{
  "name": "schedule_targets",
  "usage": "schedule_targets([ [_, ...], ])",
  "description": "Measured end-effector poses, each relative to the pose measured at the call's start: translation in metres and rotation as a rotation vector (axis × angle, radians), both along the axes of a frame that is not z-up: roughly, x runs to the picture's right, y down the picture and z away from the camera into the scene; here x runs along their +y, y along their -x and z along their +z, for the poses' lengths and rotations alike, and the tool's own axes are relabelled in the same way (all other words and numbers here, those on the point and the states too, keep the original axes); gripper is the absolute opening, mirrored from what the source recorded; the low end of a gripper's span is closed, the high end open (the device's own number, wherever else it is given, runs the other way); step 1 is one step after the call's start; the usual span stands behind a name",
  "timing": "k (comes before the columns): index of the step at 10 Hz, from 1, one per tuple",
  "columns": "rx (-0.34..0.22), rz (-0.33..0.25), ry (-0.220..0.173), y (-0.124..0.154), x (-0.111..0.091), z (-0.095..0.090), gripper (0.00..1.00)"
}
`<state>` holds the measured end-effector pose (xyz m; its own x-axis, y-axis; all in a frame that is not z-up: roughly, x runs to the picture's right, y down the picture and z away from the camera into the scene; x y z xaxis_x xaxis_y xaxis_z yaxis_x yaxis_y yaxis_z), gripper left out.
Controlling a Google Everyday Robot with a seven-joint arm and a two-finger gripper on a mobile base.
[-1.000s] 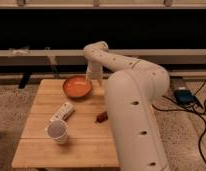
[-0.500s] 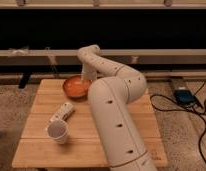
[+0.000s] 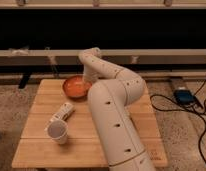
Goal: Drag the ceramic bowl in a circle
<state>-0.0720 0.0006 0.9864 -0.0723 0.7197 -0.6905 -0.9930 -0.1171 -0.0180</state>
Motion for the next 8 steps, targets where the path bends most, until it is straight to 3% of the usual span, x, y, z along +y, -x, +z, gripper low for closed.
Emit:
schedule_targets([
  [3,-0.021,0.007,0.018,-0.001,0.004,-0.004,0.23],
  [5,-0.005,0.022,0.007,-0.008,0.002,-0.012,0.03],
  [8,0.067,0.002,0.0,-0.046,0.006,-0.027,0.0],
])
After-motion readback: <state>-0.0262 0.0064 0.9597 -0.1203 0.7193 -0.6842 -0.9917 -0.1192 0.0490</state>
